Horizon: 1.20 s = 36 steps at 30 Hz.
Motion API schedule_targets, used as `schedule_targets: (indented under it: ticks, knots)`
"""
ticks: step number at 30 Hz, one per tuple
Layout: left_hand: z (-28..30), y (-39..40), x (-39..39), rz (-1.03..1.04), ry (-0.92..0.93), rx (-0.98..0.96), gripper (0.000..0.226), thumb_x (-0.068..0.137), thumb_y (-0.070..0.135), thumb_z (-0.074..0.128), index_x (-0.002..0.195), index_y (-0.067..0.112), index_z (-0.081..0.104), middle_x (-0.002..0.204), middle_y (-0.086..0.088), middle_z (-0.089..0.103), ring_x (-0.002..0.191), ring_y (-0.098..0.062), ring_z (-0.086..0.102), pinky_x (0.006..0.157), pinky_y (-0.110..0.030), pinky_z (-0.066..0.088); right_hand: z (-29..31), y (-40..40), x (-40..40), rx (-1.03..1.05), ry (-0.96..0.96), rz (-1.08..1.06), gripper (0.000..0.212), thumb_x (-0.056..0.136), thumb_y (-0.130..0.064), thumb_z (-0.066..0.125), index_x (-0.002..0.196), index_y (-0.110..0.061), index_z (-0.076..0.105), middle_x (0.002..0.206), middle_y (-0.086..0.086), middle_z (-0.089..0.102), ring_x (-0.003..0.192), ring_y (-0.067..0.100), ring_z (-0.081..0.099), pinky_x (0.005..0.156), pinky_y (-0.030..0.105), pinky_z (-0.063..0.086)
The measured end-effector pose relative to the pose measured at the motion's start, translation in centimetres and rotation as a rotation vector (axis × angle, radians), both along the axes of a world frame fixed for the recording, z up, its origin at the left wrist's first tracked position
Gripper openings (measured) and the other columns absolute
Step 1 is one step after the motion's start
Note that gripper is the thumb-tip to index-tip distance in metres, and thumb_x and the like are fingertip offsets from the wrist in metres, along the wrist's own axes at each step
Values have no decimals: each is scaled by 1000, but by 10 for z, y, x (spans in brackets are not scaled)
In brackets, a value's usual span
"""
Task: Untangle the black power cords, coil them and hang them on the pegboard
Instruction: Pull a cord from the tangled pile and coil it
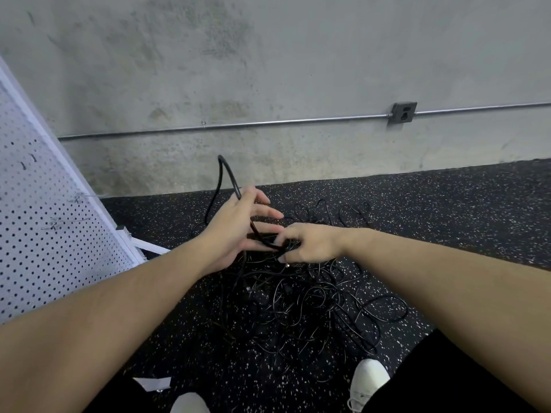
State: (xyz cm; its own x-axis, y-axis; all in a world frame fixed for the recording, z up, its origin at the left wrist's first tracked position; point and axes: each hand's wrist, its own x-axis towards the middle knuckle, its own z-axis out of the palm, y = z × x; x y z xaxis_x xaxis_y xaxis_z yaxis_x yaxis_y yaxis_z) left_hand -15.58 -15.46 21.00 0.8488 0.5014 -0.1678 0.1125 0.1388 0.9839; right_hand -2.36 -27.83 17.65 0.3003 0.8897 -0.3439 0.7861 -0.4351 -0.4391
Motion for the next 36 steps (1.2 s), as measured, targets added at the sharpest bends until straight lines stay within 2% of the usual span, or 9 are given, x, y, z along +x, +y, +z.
schedule_targets:
  ticks: [3, 10, 17, 21, 23, 24, 26, 31, 36]
  knots:
    - [4, 7, -3, 85, -103, -194, 40, 108, 51, 33, 111, 16, 52, 103, -14, 75, 93, -38, 75, 75, -65, 59, 4, -1, 0, 19, 101, -53, 29, 101, -43, 57, 86, -19, 65, 79, -8, 69, 73, 9, 61, 70, 19, 46]
    - [4, 32, -10, 311, -154, -272, 51, 107, 58, 27, 122, 18, 55, 108, -13, 76, 94, -33, 77, 65, -49, 63, 15, -15, 12, 189, 393, -169, 30, 104, -41, 53, 95, -16, 67, 79, 2, 71, 72, 9, 66, 71, 26, 54]
    - [-24, 14, -14, -325, 221, 325, 92, 62, 100, 49, 128, 37, 56, 125, 12, 71, 114, -6, 67, 100, -40, 54, 35, 2, 0, 491, 598, -307, 30, 104, -40, 54, 106, -14, 70, 77, 4, 69, 69, 17, 67, 58, 34, 60]
    - [-41, 0, -7, -644, 420, 592, 49, 90, 46, 74, 134, 33, 55, 128, 8, 66, 110, 1, 65, 99, -21, 50, 38, 6, -6, 575, 724, -373, 30, 103, -42, 55, 111, -18, 71, 90, 6, 70, 72, 17, 70, 52, 32, 60]
    - [-48, -3, -5, -712, 417, 740, 23, 99, 33, 67, 121, 29, 65, 111, -3, 69, 94, -1, 68, 78, -12, 47, 38, 6, -8, 580, 766, -399, 30, 102, -43, 56, 112, -19, 71, 93, 6, 70, 75, 18, 72, 52, 33, 60]
    - [-50, -4, -5, -715, 397, 791, 12, 101, 33, 64, 111, 30, 69, 87, 4, 68, 68, -1, 62, 69, -16, 45, 39, 7, -9, 579, 793, -411, 31, 102, -43, 56, 112, -19, 71, 94, 6, 71, 77, 19, 73, 52, 34, 60]
    - [-51, -3, -3, -671, 341, 837, 13, 102, 38, 60, 96, 33, 70, 74, 6, 55, 63, -9, 43, 65, -30, 42, 42, 7, -8, 584, 845, -456, 36, 104, -48, 49, 113, -21, 70, 99, 6, 73, 84, 20, 74, 57, 36, 62]
    - [-35, 0, 3, -317, 162, 609, 15, 106, 27, 53, 101, 24, 66, 97, 2, 75, 81, -15, 64, 85, -43, 59, 30, 1, 6, 461, 708, -564, 43, 109, -38, 27, 139, -23, 55, 115, 4, 70, 111, 24, 65, 92, 52, 58]
    - [-19, 7, 3, -47, 2, 250, 15, 109, 25, 49, 106, 16, 60, 106, -1, 78, 90, -27, 77, 85, -36, 62, 21, -15, 7, 25, 358, -182, 59, 99, -7, 44, 152, -32, 37, 144, -5, 52, 135, 24, 49, 110, 39, 43]
